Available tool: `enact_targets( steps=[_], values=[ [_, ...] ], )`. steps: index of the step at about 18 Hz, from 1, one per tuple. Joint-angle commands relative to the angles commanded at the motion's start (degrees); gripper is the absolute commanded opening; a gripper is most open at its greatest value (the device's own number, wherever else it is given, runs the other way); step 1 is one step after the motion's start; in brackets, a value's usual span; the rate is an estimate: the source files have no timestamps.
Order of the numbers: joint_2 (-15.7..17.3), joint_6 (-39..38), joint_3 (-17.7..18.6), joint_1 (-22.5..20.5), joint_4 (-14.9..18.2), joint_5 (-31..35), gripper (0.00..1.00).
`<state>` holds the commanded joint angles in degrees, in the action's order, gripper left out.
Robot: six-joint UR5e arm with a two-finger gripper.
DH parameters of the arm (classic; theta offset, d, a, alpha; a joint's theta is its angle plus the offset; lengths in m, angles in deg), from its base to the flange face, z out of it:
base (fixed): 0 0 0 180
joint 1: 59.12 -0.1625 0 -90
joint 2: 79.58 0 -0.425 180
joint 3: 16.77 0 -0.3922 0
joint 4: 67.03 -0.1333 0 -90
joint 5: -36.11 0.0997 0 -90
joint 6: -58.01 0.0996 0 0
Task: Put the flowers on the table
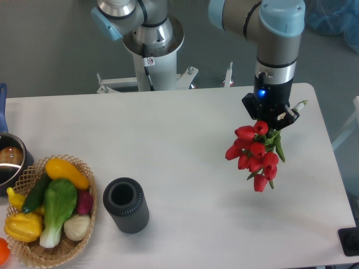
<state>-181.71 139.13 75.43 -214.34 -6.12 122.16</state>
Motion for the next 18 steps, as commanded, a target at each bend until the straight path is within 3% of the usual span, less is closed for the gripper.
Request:
enact_targets(
  steps=[3,8,11,16,18],
  values=[
    [-1.05,-0.44,0.09,1.05,-0.09,0.61,0.00],
    [-5.79,-1.93,0.70,3.78,-0.44,2.02,0.01],
    [-8.61,-1.93,0.44,5.28,-2.37,2.02,0.02],
    [-11.78,-6.23,-0.70,6.95,-4.48,1.93,0.17],
    [-12.30,-6.42,-1.14,7.56,-4.57,1.67,0.32]
  ],
)
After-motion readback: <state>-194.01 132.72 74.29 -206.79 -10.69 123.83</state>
